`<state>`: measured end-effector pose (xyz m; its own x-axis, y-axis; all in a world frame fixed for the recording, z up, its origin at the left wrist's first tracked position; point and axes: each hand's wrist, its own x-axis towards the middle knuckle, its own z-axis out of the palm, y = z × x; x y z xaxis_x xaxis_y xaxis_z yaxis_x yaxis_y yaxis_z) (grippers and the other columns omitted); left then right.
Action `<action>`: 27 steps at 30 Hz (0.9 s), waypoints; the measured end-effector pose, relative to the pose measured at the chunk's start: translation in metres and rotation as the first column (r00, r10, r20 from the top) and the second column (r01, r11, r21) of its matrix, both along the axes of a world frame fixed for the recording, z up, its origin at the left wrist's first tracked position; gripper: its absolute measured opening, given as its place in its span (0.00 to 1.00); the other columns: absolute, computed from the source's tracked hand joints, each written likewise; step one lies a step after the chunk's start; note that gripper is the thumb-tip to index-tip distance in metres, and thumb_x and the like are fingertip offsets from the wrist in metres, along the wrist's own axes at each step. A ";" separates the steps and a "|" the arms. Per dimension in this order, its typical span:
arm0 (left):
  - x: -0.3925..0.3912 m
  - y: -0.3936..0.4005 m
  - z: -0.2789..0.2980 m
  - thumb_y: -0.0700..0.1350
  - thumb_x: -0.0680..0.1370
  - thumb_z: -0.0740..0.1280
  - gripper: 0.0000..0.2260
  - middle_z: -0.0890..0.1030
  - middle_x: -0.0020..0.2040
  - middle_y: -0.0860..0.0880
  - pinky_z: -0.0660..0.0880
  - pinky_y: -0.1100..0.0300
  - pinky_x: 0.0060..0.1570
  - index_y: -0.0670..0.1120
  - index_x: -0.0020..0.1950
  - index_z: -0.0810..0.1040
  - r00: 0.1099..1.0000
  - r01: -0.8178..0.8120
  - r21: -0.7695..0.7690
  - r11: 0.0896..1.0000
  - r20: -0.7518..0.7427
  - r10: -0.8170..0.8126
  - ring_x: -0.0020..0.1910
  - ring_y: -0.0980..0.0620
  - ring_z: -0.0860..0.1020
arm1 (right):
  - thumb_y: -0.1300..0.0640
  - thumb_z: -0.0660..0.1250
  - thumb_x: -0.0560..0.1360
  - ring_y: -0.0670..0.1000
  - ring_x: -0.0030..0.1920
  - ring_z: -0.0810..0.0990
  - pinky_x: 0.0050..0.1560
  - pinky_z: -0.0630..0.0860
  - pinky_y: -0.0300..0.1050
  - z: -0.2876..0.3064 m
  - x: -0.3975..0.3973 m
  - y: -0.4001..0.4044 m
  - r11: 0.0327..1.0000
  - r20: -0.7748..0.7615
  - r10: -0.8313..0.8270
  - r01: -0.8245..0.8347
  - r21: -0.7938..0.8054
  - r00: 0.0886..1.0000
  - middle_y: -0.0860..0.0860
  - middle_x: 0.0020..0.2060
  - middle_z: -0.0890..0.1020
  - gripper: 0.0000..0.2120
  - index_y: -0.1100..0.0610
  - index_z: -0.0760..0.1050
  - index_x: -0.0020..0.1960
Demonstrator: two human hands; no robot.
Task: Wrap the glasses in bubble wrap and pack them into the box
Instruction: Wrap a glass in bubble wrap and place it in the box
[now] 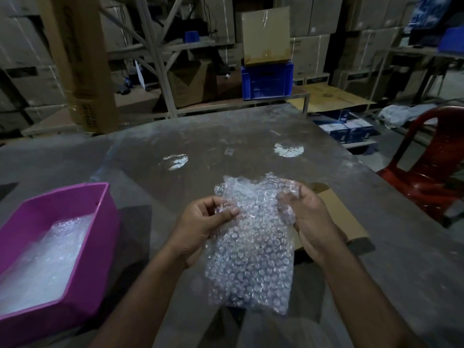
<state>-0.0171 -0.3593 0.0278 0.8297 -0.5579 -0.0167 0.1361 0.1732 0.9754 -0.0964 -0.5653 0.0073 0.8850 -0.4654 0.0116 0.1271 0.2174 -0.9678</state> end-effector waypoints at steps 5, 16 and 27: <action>0.000 -0.013 -0.010 0.39 0.68 0.75 0.09 0.85 0.41 0.45 0.81 0.64 0.37 0.42 0.45 0.80 0.988 -0.144 -0.007 0.989 -0.059 0.144 0.38 0.54 0.83 | 0.47 0.68 0.77 0.54 0.59 0.84 0.60 0.78 0.56 -0.013 0.002 -0.003 0.994 -0.015 0.108 -0.107 0.020 0.994 0.50 0.58 0.85 0.17 0.52 0.76 0.64; -0.005 -0.028 -0.007 0.38 0.78 0.71 0.03 0.86 0.45 0.47 0.80 0.59 0.36 0.42 0.51 0.82 0.982 -0.167 0.081 0.983 0.107 0.158 0.42 0.53 0.84 | 0.49 0.70 0.77 0.47 0.59 0.83 0.54 0.82 0.47 -0.013 0.009 -0.007 0.980 0.017 0.183 -0.182 -0.080 0.983 0.46 0.60 0.84 0.21 0.51 0.72 0.68; 0.004 -0.029 -0.006 0.48 0.73 0.75 0.27 0.81 0.59 0.52 0.77 0.65 0.40 0.50 0.70 0.69 0.929 -0.348 0.062 0.935 0.154 0.336 0.54 0.57 0.82 | 0.54 0.69 0.79 0.55 0.55 0.85 0.57 0.81 0.52 -0.006 0.005 -0.013 0.992 0.015 0.081 -0.079 -0.099 0.997 0.51 0.52 0.87 0.10 0.55 0.80 0.58</action>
